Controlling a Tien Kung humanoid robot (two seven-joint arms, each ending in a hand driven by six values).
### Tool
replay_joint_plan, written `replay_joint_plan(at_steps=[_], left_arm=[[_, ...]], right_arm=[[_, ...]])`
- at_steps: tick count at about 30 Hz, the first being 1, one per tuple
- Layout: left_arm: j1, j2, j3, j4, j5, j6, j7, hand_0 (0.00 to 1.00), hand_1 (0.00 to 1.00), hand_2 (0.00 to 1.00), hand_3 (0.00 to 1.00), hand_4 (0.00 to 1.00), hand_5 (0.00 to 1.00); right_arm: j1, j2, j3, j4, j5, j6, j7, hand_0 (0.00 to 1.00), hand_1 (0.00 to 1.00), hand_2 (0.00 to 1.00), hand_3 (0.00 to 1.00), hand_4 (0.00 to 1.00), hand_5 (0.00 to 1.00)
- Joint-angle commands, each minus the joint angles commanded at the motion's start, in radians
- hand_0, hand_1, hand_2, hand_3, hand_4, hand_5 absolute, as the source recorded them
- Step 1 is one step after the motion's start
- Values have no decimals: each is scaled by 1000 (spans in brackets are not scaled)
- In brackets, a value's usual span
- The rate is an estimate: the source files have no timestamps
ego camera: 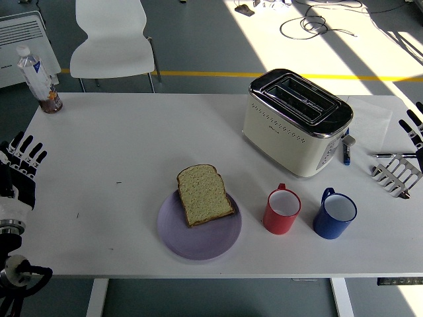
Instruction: Push plate across desktop,pick up the break from the machine,place the break in the plate
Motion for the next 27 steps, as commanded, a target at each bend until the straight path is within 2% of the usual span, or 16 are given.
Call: replay_joint_plan(at_steps=[13, 20, 27], left_arm=[[-6, -1, 0, 3, 1, 0, 7, 803, 826, 888, 867, 512, 998], [-11, 12, 12, -1, 0, -3, 26, 803, 827, 890, 866, 514, 998], [-3, 8, 5, -7, 5, -5, 31, 804, 827, 890, 866, 515, 998]], right_arm=[[-2, 3, 26, -10, 3, 0, -9, 804, 780, 795, 782, 539, 669], [-8, 3, 18, -20, 4, 2, -11, 801, 778, 789, 776, 540, 672], [-18, 5, 24, -25, 4, 2, -10, 797, 776, 790, 775, 538, 683]])
